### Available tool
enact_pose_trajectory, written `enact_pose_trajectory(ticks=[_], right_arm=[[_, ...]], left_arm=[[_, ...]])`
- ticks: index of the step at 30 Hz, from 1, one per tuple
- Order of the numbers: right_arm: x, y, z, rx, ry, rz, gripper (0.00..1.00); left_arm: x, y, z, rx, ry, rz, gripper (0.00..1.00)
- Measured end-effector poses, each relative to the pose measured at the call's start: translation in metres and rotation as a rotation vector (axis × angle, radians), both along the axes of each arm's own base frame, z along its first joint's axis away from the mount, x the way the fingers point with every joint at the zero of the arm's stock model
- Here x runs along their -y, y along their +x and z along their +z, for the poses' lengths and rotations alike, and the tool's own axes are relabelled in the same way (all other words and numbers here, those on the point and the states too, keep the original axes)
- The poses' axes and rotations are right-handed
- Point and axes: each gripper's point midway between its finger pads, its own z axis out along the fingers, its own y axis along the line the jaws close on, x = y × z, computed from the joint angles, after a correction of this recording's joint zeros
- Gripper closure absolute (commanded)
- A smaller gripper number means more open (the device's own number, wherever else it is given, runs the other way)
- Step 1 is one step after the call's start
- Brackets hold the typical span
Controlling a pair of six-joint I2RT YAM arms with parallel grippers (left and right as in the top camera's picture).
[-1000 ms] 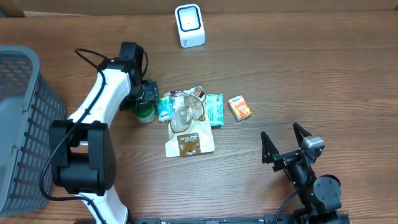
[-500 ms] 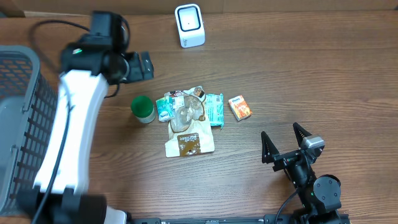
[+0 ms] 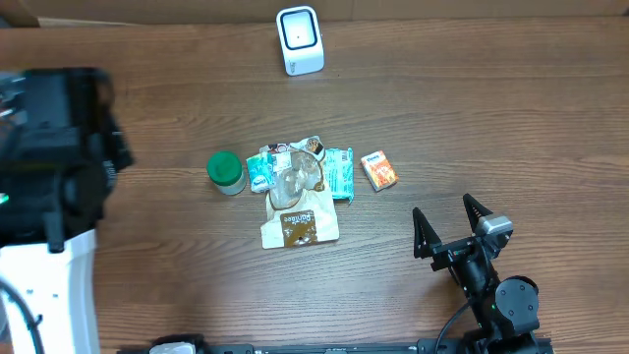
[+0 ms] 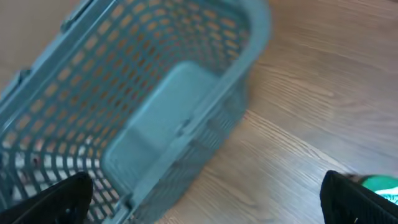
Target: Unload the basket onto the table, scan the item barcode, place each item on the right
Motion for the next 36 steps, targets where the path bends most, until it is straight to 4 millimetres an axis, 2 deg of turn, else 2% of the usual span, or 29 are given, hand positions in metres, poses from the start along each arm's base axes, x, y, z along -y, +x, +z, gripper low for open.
enact_pose_trajectory(ticks=[7,11,31,36], right_arm=[[0.0,0.0,0.0,0.0,0.0,0.0,0.0],[0.0,0.0,0.0,0.0,0.0,0.0,0.0],[0.0,0.0,0.0,0.0,0.0,0.0,0.0],[-0.002,0.0,0.006,0.019,0.019,0.01,0.0]], left_arm=[[-0.048,-0.027,-0.006,0.024,-0.08,0.188,0.0],[-0.063,-0.038,-0.01,0.006,-0.086,0.251,0.01],[-0.064,-0.035,-0.013,-0.005,-0.095,0.248,0.0],[-0.064,-0.035,-0.013,-0.005,-0.095,0.248,0.01]])
